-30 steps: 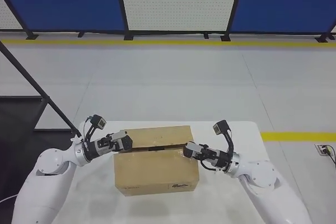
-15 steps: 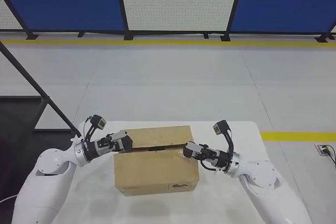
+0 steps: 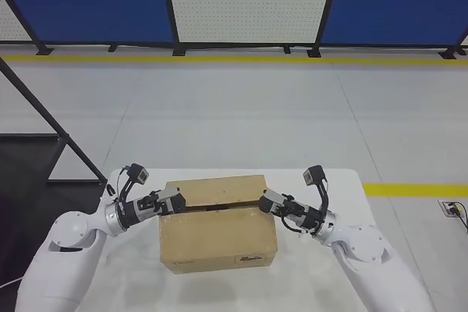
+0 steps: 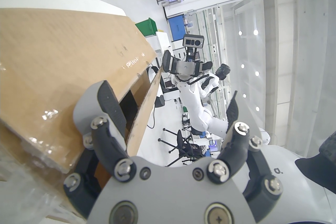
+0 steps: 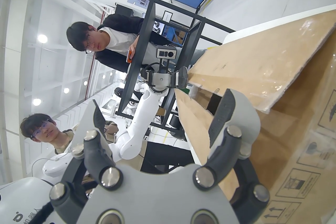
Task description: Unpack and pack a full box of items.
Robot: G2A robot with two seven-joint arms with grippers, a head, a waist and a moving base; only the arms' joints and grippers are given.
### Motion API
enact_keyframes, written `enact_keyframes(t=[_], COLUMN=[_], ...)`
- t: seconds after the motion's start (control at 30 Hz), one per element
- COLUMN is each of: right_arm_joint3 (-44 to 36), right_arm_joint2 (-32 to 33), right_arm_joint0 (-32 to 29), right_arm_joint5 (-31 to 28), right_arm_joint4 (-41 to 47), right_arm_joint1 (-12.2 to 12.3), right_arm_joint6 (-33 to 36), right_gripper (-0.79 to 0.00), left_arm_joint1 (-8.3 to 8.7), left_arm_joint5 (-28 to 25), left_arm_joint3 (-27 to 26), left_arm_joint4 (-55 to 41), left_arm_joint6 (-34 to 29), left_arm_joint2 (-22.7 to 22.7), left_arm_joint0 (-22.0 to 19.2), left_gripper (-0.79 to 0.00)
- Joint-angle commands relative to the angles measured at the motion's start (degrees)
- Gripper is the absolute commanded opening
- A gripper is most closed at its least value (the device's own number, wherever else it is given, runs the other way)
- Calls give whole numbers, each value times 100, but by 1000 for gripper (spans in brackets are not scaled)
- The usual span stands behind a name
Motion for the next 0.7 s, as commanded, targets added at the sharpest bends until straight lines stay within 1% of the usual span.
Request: enact_keyframes(t=[0.0,0.5,0.67], right_arm_joint3=[39,153,300], right_arm_joint2=[-29,-97,-134], right_arm_joint0=[25,108,214], right_arm_joint5=[5,-27,89], right_arm_joint4=[-14,-82,-157], right_arm_joint1=[-15,-99,-139], right_arm_joint6=[-7,-84,-221], right_gripper=[0,0,0], left_arm_joint1=[4,22,30], left_arm_joint5=[7,8,-12], left_arm_joint3=[-5,10,20], left_arm_joint4=[2,-38,-54], left_arm_joint6=[8,-1,4], left_arm_joint2=[5,63,70], left_arm_joint0=[10,-16,-5], left_gripper=[0,0,0])
